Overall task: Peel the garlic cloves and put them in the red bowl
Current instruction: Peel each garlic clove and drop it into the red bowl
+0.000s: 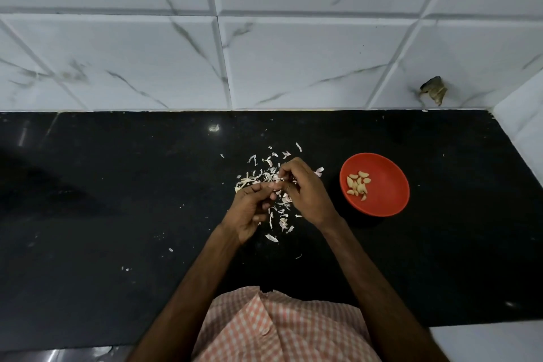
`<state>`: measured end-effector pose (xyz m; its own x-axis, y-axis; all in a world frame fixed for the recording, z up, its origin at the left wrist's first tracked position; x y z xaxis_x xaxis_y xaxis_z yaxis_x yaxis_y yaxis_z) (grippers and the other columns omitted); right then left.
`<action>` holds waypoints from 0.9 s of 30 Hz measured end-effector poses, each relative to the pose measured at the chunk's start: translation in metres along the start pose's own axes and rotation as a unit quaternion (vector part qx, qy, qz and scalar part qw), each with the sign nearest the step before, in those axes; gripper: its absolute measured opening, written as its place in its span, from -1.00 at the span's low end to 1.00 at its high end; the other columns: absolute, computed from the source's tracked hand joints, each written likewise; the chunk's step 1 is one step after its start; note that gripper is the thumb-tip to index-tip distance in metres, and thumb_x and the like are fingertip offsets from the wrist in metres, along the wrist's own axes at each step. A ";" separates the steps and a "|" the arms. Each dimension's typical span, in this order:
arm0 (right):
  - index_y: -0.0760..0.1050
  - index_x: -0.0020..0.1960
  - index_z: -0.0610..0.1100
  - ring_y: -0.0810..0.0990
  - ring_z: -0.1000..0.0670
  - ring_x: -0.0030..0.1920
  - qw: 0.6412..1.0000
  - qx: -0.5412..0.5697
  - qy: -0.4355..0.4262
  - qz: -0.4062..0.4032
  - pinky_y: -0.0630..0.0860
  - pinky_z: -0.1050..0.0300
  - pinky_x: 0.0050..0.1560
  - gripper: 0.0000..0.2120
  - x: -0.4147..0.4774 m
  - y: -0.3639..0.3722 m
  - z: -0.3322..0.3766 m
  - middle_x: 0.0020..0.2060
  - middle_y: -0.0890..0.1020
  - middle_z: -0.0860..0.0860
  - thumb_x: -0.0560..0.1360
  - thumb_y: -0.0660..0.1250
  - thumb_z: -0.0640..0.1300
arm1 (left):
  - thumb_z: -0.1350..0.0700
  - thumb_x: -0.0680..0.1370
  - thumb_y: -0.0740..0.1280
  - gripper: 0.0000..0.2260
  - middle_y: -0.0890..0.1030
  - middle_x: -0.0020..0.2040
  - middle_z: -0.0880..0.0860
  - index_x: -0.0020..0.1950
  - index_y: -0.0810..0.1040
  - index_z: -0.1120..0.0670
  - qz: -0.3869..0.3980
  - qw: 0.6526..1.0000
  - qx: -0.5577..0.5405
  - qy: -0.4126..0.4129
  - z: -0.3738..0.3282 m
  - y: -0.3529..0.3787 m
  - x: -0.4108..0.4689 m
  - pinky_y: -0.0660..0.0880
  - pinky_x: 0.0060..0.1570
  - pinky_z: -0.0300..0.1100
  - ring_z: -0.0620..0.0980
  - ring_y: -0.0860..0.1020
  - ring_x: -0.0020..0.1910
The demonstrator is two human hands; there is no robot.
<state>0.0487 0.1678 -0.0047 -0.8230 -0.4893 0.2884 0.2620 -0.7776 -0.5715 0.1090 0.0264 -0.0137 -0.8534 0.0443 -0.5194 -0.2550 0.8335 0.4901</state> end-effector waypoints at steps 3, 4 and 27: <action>0.52 0.01 -0.12 0.53 0.14 -0.06 1.000 -0.007 -0.008 0.008 0.49 0.28 -0.10 -0.86 0.001 -0.001 -0.001 -0.05 0.47 0.14 0.54 0.42 -0.30 | 0.23 0.64 0.28 -0.89 0.48 -0.33 -0.01 0.00 0.59 0.18 0.016 1.000 0.024 0.007 -0.003 0.001 -0.001 0.17 -0.66 -0.42 -0.22 0.31 -0.50; 0.52 0.00 -0.11 0.53 0.15 -0.05 1.000 -0.008 -0.008 0.015 0.49 0.27 -0.10 -0.86 0.002 -0.001 -0.001 -0.05 0.46 0.17 0.54 0.42 -0.30 | 0.23 0.64 0.27 -0.89 0.47 -0.34 -0.02 0.00 0.59 0.18 0.022 0.999 0.031 0.008 -0.004 0.001 -0.001 0.16 -0.66 -0.43 -0.23 0.30 -0.49; 0.49 -0.06 -0.23 0.58 0.00 -0.10 0.986 -0.138 -0.065 -0.071 0.51 0.24 -0.34 -0.83 0.007 0.005 0.011 -0.08 0.54 -0.07 0.55 0.16 -0.16 | 0.13 0.64 0.28 -0.89 0.54 -0.24 -0.04 0.04 0.60 0.09 0.036 0.995 0.074 0.055 -0.012 0.010 -0.005 0.20 -0.55 -0.36 -0.17 0.42 -0.37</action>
<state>0.0504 0.1561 0.0030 -0.7653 -0.4440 0.4661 -0.0132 -0.7131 -0.7009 0.1055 0.0276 0.0023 -0.9137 0.0522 -0.4031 -0.1294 0.9028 0.4102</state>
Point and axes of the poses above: each hand's wrist, its own x-axis towards the middle knuckle, its own y-axis out of the palm, z = x × y, the point moved 2 cm from there along x, towards the middle knuckle
